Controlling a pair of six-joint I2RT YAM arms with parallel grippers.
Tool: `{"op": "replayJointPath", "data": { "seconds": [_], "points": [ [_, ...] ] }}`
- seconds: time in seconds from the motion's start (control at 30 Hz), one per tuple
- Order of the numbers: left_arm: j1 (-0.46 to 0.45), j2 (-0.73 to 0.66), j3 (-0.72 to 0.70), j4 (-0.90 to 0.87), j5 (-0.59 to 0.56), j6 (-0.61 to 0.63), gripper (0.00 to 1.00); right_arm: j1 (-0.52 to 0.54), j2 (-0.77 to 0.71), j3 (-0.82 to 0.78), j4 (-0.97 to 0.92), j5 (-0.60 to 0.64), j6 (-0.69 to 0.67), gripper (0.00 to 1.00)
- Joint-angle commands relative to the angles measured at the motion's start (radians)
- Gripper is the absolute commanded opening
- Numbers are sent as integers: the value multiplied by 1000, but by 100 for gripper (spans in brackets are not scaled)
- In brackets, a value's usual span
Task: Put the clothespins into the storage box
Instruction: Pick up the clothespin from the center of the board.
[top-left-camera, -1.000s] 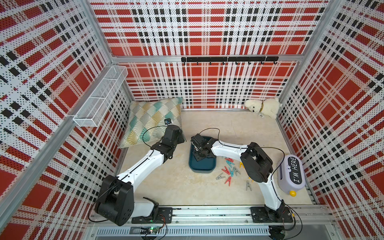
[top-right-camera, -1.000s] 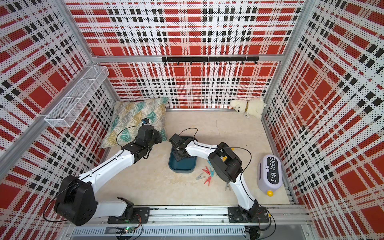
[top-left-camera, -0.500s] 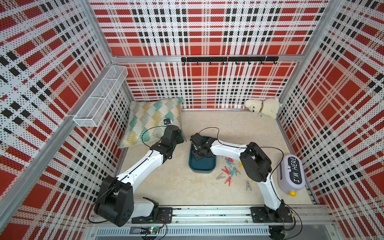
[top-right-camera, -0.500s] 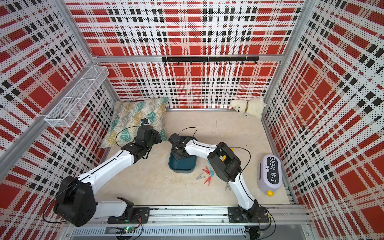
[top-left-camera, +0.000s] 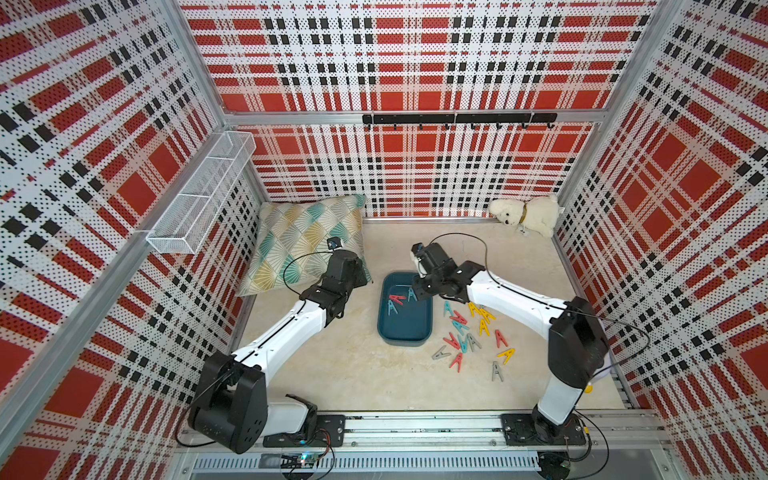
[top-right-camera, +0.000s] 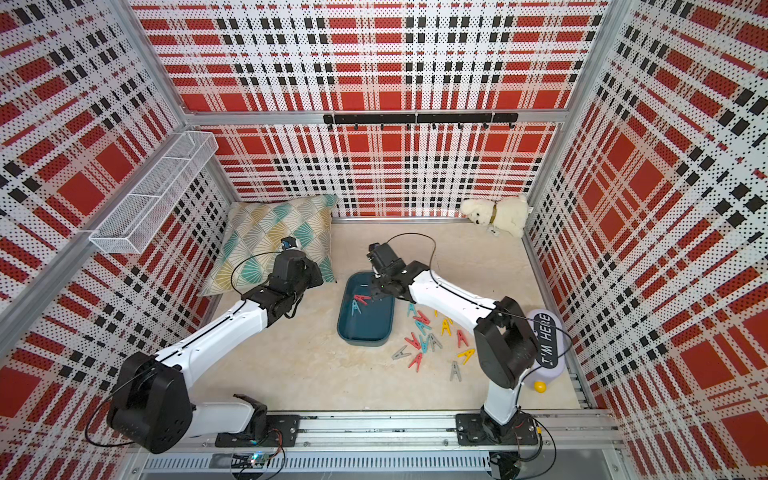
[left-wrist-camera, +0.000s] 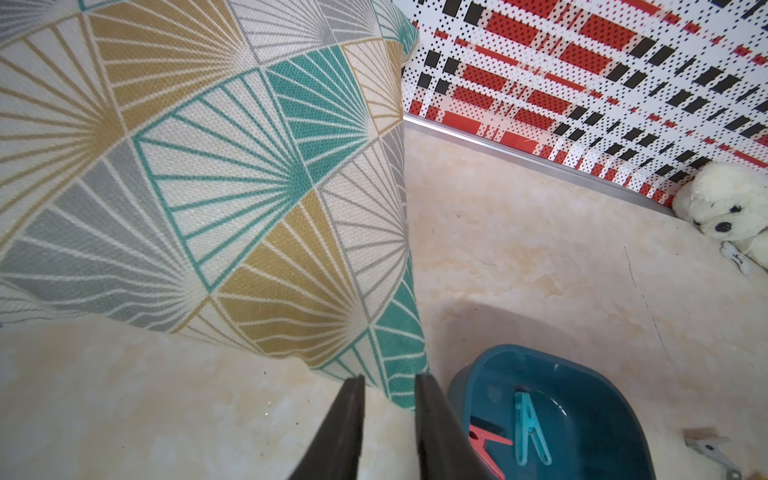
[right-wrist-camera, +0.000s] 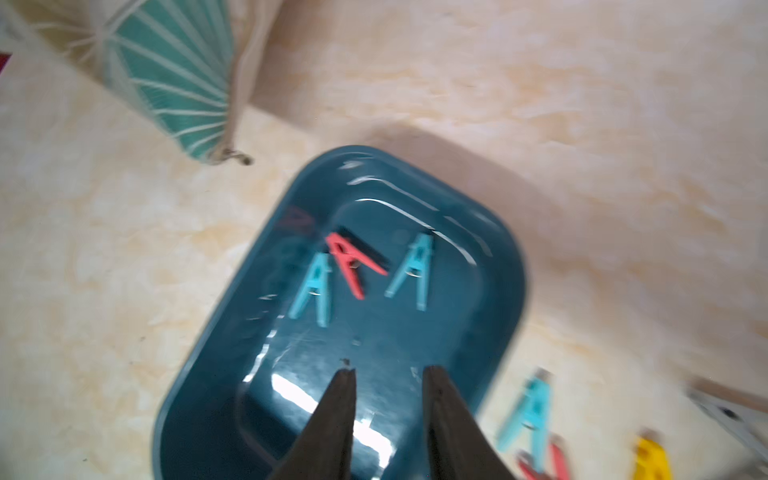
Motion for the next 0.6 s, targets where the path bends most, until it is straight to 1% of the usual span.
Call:
{"op": "replayJointPath", "data": {
  "seconds": [0.0,0.1,0.2,0.37,0.57],
  "points": [
    [4,-1,-2,1,3,1,28,-69,-70,-134,0,18,-2,34],
    [3,2,-2,5,5,0,28,-112,-128,-244,21,2,-5,35],
    [1,12,2,11,9,-3,28,-117,-123,-299,31,0,-7,34],
    [-14,30,15,13,10,-4,28,-116,-60,-326,74,-2,6,34],
    [-25,24,15,12,-1,-4,28,-116,16,-301,97,8,-1,30]
  ]
}}
